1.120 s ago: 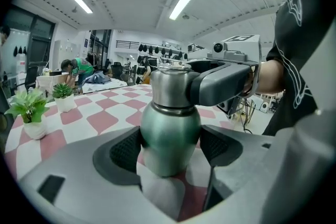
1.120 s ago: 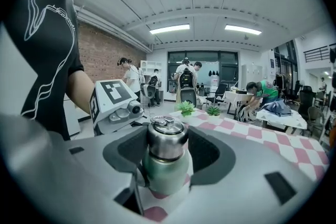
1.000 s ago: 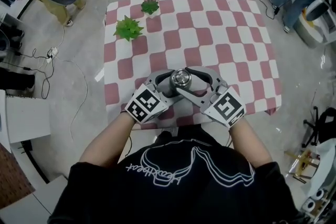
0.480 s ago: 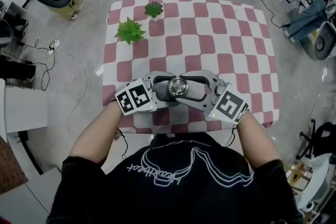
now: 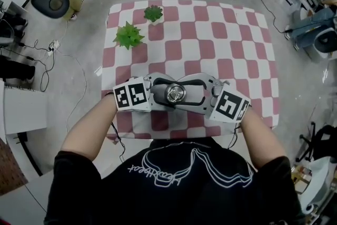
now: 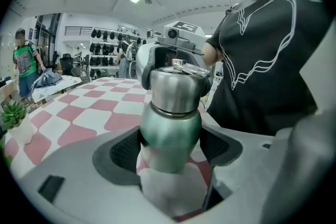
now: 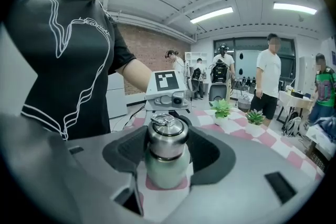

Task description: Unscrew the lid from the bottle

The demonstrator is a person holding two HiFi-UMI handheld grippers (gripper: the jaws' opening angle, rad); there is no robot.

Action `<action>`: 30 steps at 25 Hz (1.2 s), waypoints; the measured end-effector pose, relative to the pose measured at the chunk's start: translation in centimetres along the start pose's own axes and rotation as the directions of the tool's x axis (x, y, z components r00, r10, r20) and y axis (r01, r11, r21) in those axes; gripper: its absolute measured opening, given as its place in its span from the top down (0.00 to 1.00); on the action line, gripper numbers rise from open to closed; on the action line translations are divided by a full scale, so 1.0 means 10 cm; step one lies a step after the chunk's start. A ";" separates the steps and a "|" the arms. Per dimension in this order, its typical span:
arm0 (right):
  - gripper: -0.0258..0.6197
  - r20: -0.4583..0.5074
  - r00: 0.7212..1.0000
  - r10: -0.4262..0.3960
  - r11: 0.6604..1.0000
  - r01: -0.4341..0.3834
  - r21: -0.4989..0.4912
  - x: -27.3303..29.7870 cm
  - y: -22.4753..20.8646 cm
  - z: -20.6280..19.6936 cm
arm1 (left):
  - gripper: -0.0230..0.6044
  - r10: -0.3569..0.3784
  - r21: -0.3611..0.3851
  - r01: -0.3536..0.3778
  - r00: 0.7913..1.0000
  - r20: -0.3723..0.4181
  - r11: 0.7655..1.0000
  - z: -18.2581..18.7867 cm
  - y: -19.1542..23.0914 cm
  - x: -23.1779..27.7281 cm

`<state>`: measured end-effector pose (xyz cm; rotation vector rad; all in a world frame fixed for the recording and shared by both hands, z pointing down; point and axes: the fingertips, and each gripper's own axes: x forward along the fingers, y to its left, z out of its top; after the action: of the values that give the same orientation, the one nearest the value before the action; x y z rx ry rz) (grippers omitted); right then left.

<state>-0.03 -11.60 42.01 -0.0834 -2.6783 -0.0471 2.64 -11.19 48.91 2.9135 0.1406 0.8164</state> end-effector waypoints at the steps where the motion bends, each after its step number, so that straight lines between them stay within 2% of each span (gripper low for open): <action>1: 0.58 -0.001 1.000 -0.001 1.000 0.001 -0.001 0.00 0.00 0.00 | 0.40 -0.001 0.001 0.001 1.000 0.001 1.000 0.00 0.00 0.00; 6: 0.57 -0.001 0.999 -0.050 0.999 0.050 0.001 -0.01 0.00 0.00 | 0.40 0.016 -0.006 -0.015 1.000 0.015 1.000 0.00 0.00 0.00; 10: 0.55 -0.033 0.990 -0.135 0.991 0.134 -0.029 0.00 0.02 -0.02 | 0.40 0.047 -0.024 -0.046 0.998 0.030 0.999 0.02 0.00 0.00; 14: 0.49 -0.010 0.971 -0.238 0.971 0.238 0.023 0.01 0.04 -0.02 | 0.40 0.120 -0.063 -0.117 0.992 0.047 0.991 0.02 -0.01 0.00; 19: 0.49 0.035 0.917 -0.398 0.912 0.391 0.125 0.00 0.03 0.03 | 0.40 0.239 -0.131 -0.227 0.968 0.077 0.965 0.02 0.00 -0.01; 24: 0.50 0.022 0.850 -0.527 0.838 0.515 0.180 0.01 -0.03 -0.01 | 0.40 0.368 -0.213 -0.343 0.925 0.096 0.915 0.03 0.02 0.00; 30: 0.53 0.018 0.779 -0.627 0.765 0.610 0.207 0.00 -0.05 -0.03 | 0.40 0.450 -0.267 -0.415 0.889 0.086 0.870 0.03 0.02 -0.01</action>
<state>0.06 -12.12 42.29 0.8901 -2.6543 0.0073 2.76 -11.39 48.63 2.7824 -0.6089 0.6095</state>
